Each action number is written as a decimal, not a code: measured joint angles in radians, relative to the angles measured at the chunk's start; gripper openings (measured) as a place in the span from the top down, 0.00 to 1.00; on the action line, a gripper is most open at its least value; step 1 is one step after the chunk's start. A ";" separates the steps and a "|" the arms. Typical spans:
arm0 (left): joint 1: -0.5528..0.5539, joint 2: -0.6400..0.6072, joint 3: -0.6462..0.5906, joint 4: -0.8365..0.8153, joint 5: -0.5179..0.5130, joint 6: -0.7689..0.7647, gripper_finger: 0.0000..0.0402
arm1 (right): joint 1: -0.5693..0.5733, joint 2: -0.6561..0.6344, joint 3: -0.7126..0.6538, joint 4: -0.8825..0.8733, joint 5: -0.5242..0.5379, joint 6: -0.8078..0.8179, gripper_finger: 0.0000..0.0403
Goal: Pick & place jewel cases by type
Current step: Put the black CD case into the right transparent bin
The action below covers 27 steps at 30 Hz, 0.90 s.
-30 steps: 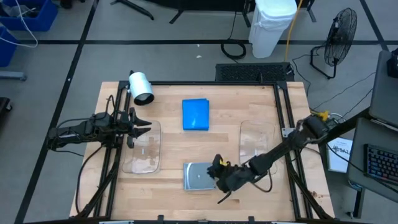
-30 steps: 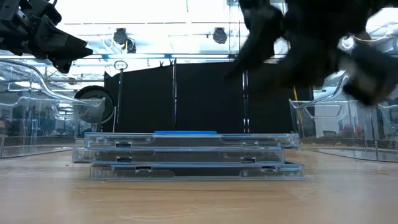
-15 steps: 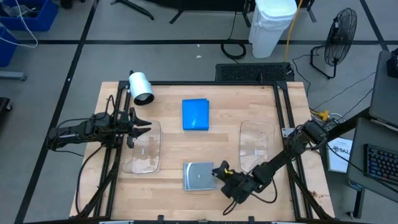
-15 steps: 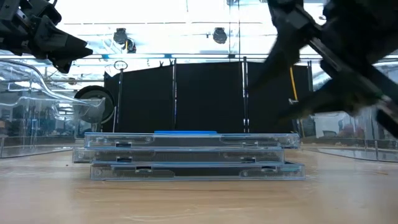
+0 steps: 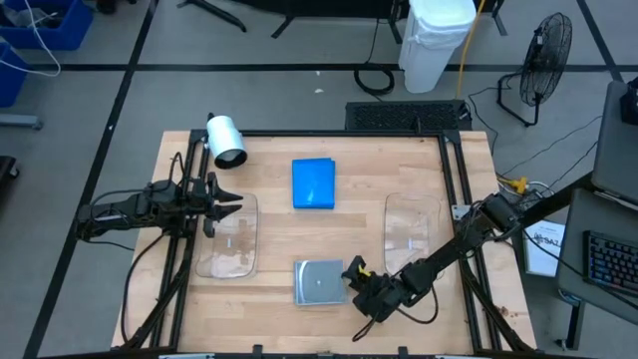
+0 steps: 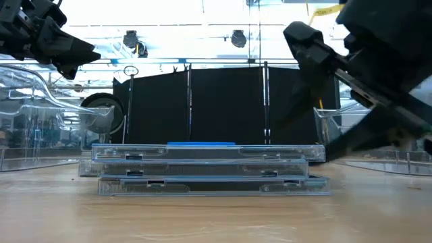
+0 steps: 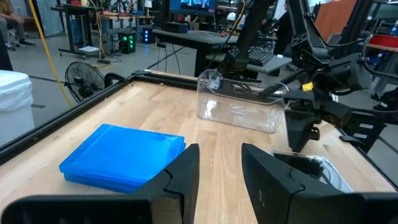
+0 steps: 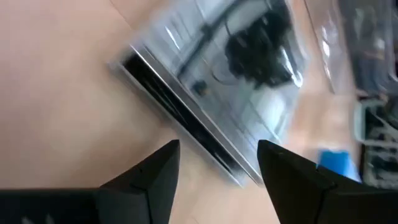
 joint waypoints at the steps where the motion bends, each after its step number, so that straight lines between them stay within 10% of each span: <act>1: 0.000 0.000 0.000 0.000 0.000 0.000 0.69 | -0.002 0.012 0.000 0.018 -0.012 -0.005 0.48; 27: 0.000 0.000 0.000 0.000 0.000 0.000 0.69 | -0.056 0.055 -0.001 0.222 0.006 -0.212 0.50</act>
